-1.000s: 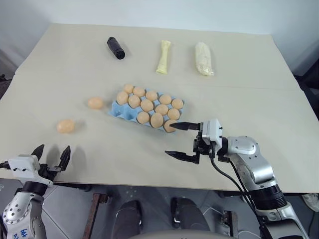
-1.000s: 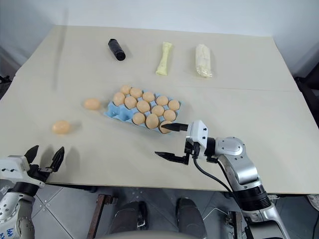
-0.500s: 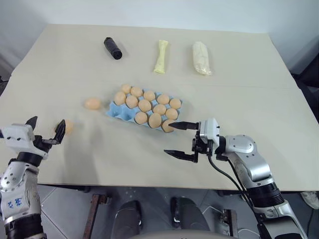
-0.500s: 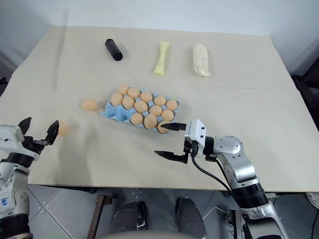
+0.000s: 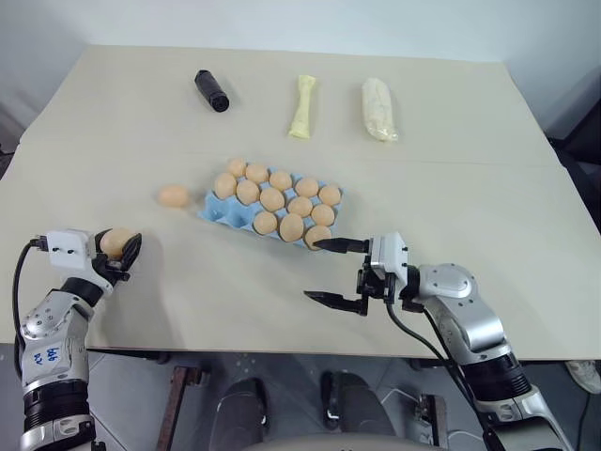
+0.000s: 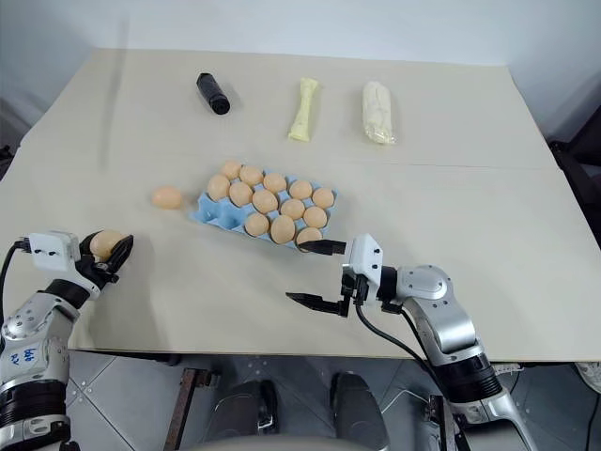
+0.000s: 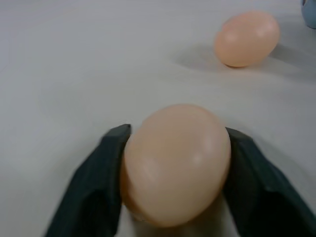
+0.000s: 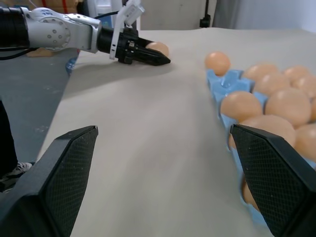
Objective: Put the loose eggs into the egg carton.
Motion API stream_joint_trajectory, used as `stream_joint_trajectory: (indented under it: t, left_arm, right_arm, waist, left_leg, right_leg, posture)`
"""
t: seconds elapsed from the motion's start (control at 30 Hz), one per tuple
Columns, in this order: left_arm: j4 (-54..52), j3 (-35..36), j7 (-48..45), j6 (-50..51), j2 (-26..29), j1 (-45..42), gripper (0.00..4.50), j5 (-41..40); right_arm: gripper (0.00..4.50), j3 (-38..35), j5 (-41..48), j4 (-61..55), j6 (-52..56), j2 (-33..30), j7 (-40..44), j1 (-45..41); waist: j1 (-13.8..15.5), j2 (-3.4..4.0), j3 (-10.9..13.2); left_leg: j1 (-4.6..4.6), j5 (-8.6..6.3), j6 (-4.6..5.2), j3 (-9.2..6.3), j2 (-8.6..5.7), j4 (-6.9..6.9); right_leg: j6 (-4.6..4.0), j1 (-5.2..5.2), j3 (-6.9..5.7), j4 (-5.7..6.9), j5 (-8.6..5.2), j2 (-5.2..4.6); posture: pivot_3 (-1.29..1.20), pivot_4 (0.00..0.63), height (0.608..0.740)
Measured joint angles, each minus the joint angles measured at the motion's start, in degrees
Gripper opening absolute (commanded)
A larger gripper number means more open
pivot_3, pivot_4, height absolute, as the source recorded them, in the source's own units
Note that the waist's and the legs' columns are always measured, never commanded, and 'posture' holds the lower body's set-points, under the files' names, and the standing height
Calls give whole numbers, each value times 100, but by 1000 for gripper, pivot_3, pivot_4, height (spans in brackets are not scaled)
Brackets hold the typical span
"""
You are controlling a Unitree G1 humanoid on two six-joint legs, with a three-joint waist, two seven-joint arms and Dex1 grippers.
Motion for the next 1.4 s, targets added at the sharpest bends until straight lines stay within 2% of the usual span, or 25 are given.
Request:
stream_joint_trajectory:
  t: [0.13,0.23,0.33,0.43,0.57,0.83,0.97,1.1,1.23,1.4]
  left_arm:
    - [-98,5,-66,-223,-60,53,1959,-14]
    - [-563,-27,-319,-353,-71,61,1959,-135]
    - [-1230,-300,-739,-446,-60,110,1959,-187]
    - [-1699,-968,-1220,-298,-58,-59,1959,-204]
    - [-1453,-1755,-1413,-250,-204,-870,1959,152]
    - [-192,-2153,-1431,-364,-571,-1819,1959,488]
    - [-256,-2203,-1570,-284,-659,-1873,3253,435]
    - [-515,-2053,-1607,-275,-548,-1567,4468,331]
    - [-828,-1500,-1542,-281,-241,-1147,4488,206]
    - [-1064,-524,-1436,-440,149,-76,4488,75]
  right_arm:
    - [4500,0,0,5,-2,-1,3,-8]
    - [4500,-9,0,17,-4,-3,0,-55]
    - [4500,-14,0,17,-3,-19,-4,-55]
    - [4500,-35,-6,6,20,-90,-90,-34]
    - [4500,-102,-16,-59,58,-104,-296,43]
    - [4500,-247,-12,-491,231,-208,-657,377]
    - [4500,-249,-7,-692,276,-211,-787,473]
    - [4500,-249,-1,-745,342,-213,-866,545]
    - [4500,-250,2,-790,357,-223,-877,587]
    - [4500,-258,25,-803,358,-265,-789,610]
  waist:
    - [6,0,0]
    - [6,0,0]
    - [12,0,0]
    - [33,0,0]
    - [26,0,0]
    - [21,0,0]
    - [12,0,0]
    - [12,0,0]
    - [5,0,0]
    - [1,0,0]
  left_leg:
    - [0,0,0,-2,0,-1]
    - [-1,1,-1,-3,0,-2]
    - [-1,1,-5,-2,-2,-3]
    - [-2,3,-3,-2,-7,0]
    - [-1,7,7,0,-19,6]
    - [-5,15,-17,12,-19,7]
    - [-9,13,-13,23,-20,16]
    - [-8,13,-11,22,-15,17]
    - [-6,14,-9,17,-7,13]
    - [-2,5,6,16,0,7]
  right_leg:
    - [0,0,-1,0,0,-2]
    - [0,0,-2,0,0,-3]
    - [0,1,-1,-3,0,-2]
    - [0,4,-3,-4,0,-2]
    - [2,6,-1,0,1,13]
    - [1,-8,4,4,2,26]
    - [12,-7,10,-2,8,32]
    - [13,-7,10,1,8,24]
    - [12,-7,8,5,8,17]
    - [10,-6,7,0,7,3]
  posture:
    - [0,150,740]
    - [0,150,740]
    - [0,150,740]
    - [0,150,740]
    - [0,150,740]
    - [0,150,740]
    - [0,150,740]
    - [0,150,740]
    - [0,150,740]
    - [0,150,740]
